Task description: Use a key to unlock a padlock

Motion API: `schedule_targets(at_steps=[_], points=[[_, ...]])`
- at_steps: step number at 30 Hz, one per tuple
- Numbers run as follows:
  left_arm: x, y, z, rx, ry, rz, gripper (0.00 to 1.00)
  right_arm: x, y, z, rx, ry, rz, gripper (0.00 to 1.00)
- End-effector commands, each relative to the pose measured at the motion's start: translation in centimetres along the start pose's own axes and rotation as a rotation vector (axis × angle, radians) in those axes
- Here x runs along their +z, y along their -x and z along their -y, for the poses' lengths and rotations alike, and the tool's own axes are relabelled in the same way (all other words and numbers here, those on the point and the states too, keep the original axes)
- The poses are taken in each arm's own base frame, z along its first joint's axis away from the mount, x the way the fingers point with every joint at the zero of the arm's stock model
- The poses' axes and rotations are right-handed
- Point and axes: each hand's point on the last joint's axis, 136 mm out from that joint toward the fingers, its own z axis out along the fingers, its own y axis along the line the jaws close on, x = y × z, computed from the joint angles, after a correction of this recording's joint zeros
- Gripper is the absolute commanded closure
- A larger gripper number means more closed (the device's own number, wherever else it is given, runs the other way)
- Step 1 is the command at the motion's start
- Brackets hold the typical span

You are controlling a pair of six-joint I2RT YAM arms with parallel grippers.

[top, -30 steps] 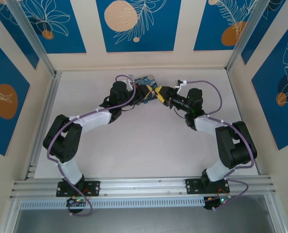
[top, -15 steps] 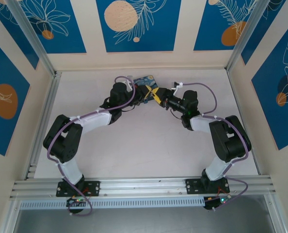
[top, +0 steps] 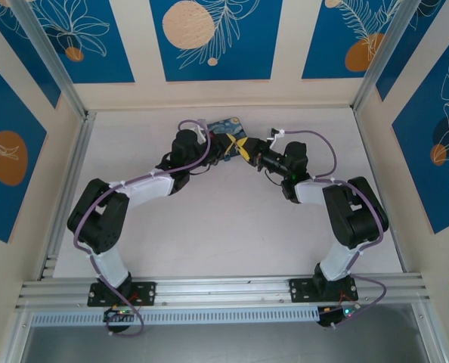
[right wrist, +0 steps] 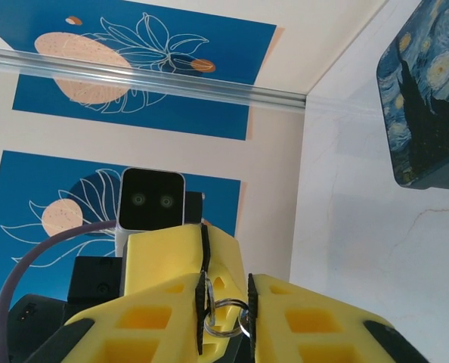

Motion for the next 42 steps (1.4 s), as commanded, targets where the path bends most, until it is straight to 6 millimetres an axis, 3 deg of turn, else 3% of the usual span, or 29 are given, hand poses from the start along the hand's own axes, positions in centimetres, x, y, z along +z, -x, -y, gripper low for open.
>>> schedule_targets(at_steps=[1, 12, 23, 28, 30, 31, 33, 37, 42], points=[[-0.5, 0.0, 1.4, 0.015, -0.042, 0.017, 1.00, 0.7, 0.3, -1.1, -0.021, 0.042, 0.007, 0.78], [-0.5, 0.0, 1.1, 0.017, -0.037, 0.020, 1.00, 1.4, 0.0, -1.6, -0.019, 0.059, -0.011, 0.78], [-0.5, 0.1, 1.0, 0.017, -0.033, 0.027, 1.00, 1.3, -0.5, -0.9, -0.005, 0.046, -0.025, 1.00], [-0.8, 0.1, 1.8, 0.038, -0.041, 0.019, 1.00, 0.7, -0.4, -0.3, -0.007, 0.040, -0.021, 1.00], [-1.5, 0.6, 2.1, 0.060, -0.022, 0.028, 0.56, -0.1, -0.1, -0.1, -0.013, 0.040, -0.013, 1.00], [-2.0, 1.0, 2.2, 0.072, -0.008, 0.038, 0.42, -0.4, 0.1, 0.0, -0.014, 0.040, -0.011, 1.00], [-3.4, 1.8, 2.1, 0.101, 0.020, 0.061, 0.24, -1.1, 0.4, 0.3, -0.014, 0.035, -0.008, 1.00], [-5.3, 2.5, 1.1, 0.130, 0.063, 0.067, 0.10, -1.7, 0.9, 0.5, -0.025, 0.031, -0.029, 1.00], [-6.1, 1.5, -3.1, 0.150, 0.149, -0.010, 0.01, -1.1, 2.9, 1.0, -0.051, 0.013, -0.060, 1.00]])
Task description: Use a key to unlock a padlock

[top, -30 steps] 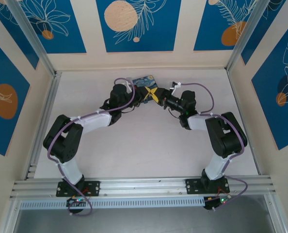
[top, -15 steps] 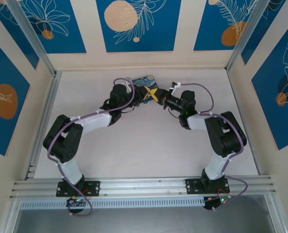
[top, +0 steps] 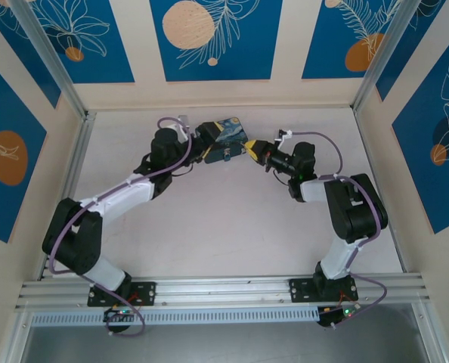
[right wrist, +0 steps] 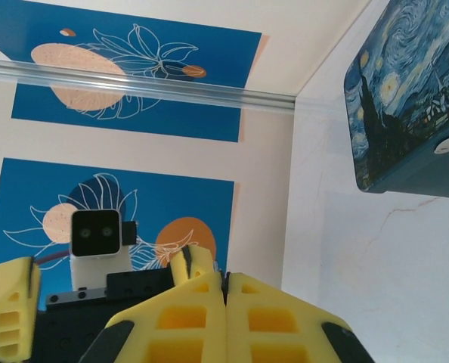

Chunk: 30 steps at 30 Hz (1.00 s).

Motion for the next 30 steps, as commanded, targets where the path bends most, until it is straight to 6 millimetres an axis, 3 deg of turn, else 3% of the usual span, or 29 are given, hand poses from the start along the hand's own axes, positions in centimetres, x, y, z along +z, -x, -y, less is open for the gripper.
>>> schedule_targets(at_steps=[1, 5, 10, 20, 30], points=[[-0.2, -2.3, -4.8, 0.025, 0.102, -0.099, 0.01, 0.9, 1.2, -0.7, -0.074, 0.023, -0.052, 1.00], [0.0, -3.1, -7.5, -0.004, 0.125, -0.129, 0.00, 1.7, 1.9, -2.2, -0.195, 0.089, -0.120, 1.00], [0.3, -2.8, -8.5, -0.021, 0.124, -0.133, 0.00, 1.3, 0.8, -2.8, -0.327, 0.107, -0.167, 1.00], [1.0, -2.0, -8.6, -0.075, 0.082, -0.127, 0.00, 0.3, -2.8, -4.6, -0.564, 0.039, -0.226, 1.00], [1.3, -1.5, -7.1, -0.137, 0.008, -0.116, 0.00, -0.5, -4.1, -5.0, -0.547, 0.075, -0.269, 1.00]])
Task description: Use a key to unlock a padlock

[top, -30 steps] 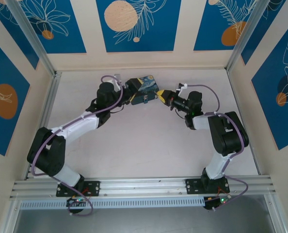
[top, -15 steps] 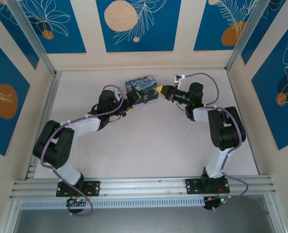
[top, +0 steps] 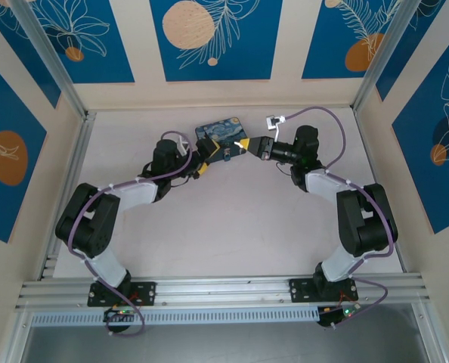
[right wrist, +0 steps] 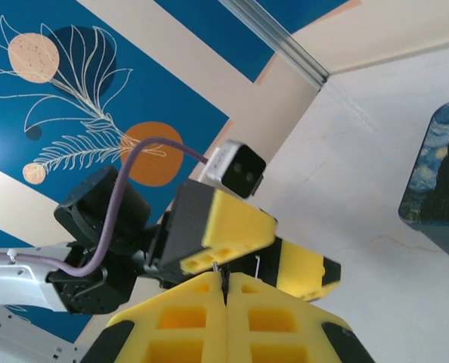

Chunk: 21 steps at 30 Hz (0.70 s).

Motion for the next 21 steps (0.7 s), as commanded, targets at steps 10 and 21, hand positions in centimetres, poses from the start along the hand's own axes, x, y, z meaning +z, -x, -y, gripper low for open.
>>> schedule_targets(at_steps=[10, 21], points=[[0.2, 0.9, 3.6, -0.043, -0.147, -0.018, 0.00, -0.7, -4.1, -1.7, 0.003, 0.104, -0.128, 1.00], [0.4, -1.2, 4.2, -0.156, -0.146, -0.118, 0.04, -1.5, -7.1, 0.0, 0.048, 0.002, -0.119, 1.00]])
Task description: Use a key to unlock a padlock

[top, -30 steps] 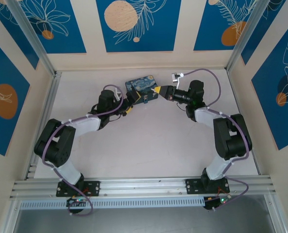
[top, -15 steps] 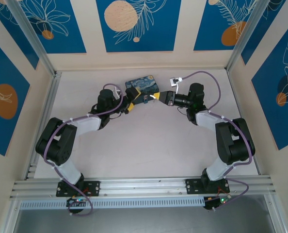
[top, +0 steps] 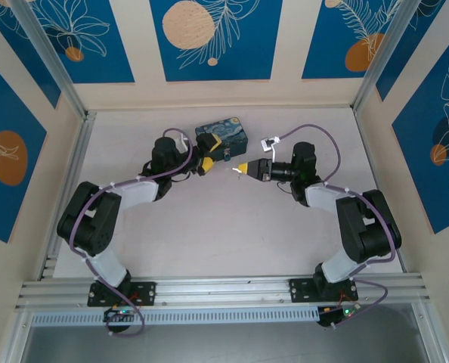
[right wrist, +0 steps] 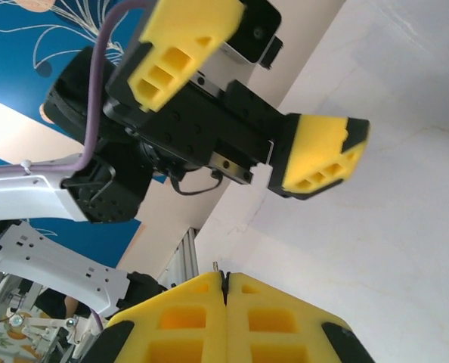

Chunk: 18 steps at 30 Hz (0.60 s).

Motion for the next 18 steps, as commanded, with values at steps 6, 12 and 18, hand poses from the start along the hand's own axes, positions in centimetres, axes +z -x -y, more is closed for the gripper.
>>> schedule_targets(at_steps=[6, 12, 18], points=[[1.5, -4.2, 0.2, -0.222, 0.034, -0.113, 0.24, 0.1, 0.7, 0.5, -0.176, -0.263, 0.077, 1.00], [2.1, -5.5, 0.7, -0.318, 0.061, -0.105, 0.40, 0.9, 0.7, 0.1, -0.414, -0.489, 0.054, 1.00], [1.9, -6.3, 0.5, -0.350, 0.130, -0.111, 0.56, 1.7, 1.0, 0.1, -0.615, -0.647, 0.058, 1.00]])
